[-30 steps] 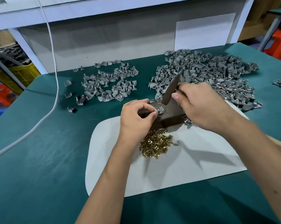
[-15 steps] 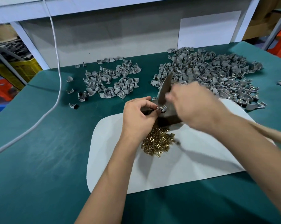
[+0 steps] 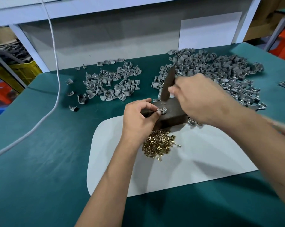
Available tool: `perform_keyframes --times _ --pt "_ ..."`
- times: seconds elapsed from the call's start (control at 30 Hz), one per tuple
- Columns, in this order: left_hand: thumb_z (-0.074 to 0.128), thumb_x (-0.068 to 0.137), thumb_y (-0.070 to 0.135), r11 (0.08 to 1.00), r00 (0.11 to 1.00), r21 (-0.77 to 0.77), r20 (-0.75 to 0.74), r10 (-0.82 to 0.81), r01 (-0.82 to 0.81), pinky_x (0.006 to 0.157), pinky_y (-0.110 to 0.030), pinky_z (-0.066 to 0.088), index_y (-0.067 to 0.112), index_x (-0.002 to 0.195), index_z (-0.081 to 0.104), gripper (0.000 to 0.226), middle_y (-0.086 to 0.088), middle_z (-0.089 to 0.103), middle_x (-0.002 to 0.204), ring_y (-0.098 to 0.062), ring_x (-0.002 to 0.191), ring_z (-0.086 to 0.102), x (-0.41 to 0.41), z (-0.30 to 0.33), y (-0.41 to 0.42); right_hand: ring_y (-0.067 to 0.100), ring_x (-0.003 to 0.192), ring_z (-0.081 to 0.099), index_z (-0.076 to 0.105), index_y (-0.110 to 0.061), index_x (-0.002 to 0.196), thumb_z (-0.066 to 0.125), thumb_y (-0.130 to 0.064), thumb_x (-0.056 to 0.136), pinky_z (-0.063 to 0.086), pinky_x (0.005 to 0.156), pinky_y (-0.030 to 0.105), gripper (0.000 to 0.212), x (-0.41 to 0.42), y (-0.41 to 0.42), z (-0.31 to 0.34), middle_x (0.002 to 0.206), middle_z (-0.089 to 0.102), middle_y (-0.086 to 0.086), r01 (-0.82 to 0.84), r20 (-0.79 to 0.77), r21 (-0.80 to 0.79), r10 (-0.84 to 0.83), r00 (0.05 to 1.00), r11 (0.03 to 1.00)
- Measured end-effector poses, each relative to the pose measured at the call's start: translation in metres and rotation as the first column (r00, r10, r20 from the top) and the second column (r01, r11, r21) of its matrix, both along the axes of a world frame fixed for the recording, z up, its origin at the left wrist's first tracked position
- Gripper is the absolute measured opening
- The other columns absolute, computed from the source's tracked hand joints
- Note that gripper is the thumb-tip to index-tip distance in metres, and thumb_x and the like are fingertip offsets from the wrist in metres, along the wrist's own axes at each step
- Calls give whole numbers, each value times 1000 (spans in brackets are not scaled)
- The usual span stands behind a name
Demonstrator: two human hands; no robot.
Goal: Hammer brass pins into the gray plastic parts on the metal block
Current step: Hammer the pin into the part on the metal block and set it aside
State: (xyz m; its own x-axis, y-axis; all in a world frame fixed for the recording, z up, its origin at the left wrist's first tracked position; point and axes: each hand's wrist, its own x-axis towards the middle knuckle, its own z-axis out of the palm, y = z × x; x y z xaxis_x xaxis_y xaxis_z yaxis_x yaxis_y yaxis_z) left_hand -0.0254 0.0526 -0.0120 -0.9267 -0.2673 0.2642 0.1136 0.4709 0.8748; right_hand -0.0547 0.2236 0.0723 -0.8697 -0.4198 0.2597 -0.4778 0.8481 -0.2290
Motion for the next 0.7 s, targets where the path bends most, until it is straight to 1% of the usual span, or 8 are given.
perform_keyframes --times 0.03,0.1,0.2,0.3,0.37,0.5,0.63,0.7 --pt "84 80 7 1000 1000 -10 -8 0 -1 93 -8 45 17 80 79 11 0 71 116 -4 116 64 -1 0 -1 20 58 51 42 -24 83 39 -40 108 38 54 33 30 3 -2 -2 71 53 0 -1 -20 -43 0 1000 999" --pt "84 79 5 1000 1000 -6 -12 8 -8 92 -7 45 18 78 78 14 -3 71 116 -5 118 64 -1 0 -1 27 66 52 43 -24 92 38 -39 108 42 61 37 24 6 -8 -11 77 53 2 -14 58 48 11 998 999" --pt "83 80 5 1000 1000 2 -4 13 -13 86 0 39 16 77 78 13 -5 71 120 -5 118 63 0 0 0 27 65 53 42 -24 81 39 -41 108 47 65 40 32 2 -3 -5 77 55 4 -23 115 160 4 993 987" --pt "84 80 7 1000 1000 -18 -4 8 -8 83 4 36 13 81 80 8 -4 72 121 -5 116 64 -1 0 -1 16 56 50 44 -27 83 39 -44 107 45 55 36 30 2 1 -2 69 52 -1 16 3 -21 -16 1000 1000" --pt "84 80 6 999 1000 -28 -6 18 -19 82 4 36 14 81 79 9 -6 72 121 -6 116 64 -2 -1 -2 22 59 53 45 -25 91 39 -42 108 47 59 38 24 7 -4 -11 70 52 -1 20 49 -33 -18 999 999" --pt "83 81 7 1000 1000 -13 22 5 -5 94 -7 42 20 79 78 14 -4 70 128 -8 119 63 1 2 -1 23 61 53 48 -24 88 39 -42 108 46 63 38 29 3 2 -4 74 56 2 17 140 158 -40 989 987" --pt "83 81 10 1000 1000 -16 9 -7 7 107 -26 45 19 80 79 10 -3 70 127 -9 119 63 -1 2 -2 25 58 55 48 -23 95 38 -41 108 46 57 37 25 4 2 -4 69 54 3 33 -40 -88 -37 999 996" --pt "84 80 8 1000 1000 -14 8 -3 3 104 -22 45 18 80 79 11 -6 71 126 -9 119 63 0 2 -1 26 61 52 43 -23 91 39 -39 109 44 62 37 24 5 -5 -14 72 50 2 10 88 42 -14 996 999"
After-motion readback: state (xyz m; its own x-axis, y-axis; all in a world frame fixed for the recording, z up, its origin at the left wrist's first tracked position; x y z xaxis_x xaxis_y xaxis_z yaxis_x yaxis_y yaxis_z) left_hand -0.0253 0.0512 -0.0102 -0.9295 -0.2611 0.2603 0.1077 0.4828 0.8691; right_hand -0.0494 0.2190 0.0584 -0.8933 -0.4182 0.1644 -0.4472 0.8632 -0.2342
